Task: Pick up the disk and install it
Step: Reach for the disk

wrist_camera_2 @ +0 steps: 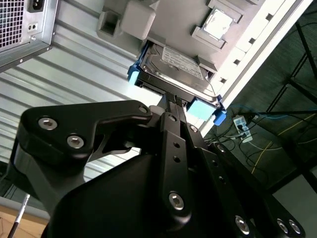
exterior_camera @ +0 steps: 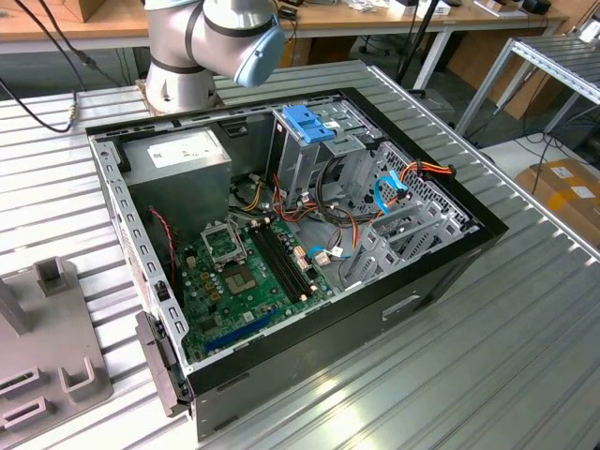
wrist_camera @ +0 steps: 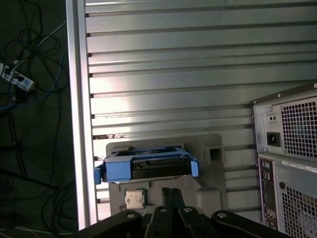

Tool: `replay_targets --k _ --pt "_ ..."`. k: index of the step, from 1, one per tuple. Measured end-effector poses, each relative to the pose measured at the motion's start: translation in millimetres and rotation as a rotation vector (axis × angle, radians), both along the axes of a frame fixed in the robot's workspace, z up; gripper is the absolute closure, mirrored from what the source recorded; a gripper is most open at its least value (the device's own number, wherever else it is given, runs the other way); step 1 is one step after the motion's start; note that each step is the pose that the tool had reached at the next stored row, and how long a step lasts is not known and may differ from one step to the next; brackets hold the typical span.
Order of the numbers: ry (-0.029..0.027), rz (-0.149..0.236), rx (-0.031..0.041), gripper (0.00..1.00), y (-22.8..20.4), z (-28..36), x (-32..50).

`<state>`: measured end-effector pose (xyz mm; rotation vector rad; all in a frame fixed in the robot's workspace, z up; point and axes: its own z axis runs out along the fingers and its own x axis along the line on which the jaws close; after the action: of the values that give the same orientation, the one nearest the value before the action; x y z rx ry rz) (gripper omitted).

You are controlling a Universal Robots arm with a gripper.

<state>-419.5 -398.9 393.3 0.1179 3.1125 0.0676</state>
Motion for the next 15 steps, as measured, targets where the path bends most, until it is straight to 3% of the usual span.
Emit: replay_targets --k 11,15 --pt "0.0000 0.000 0.0000 0.89 0.0 0.0 -20.5" --pt "0.0000 0.000 0.0000 0.89 0.0 0.0 -21.4"
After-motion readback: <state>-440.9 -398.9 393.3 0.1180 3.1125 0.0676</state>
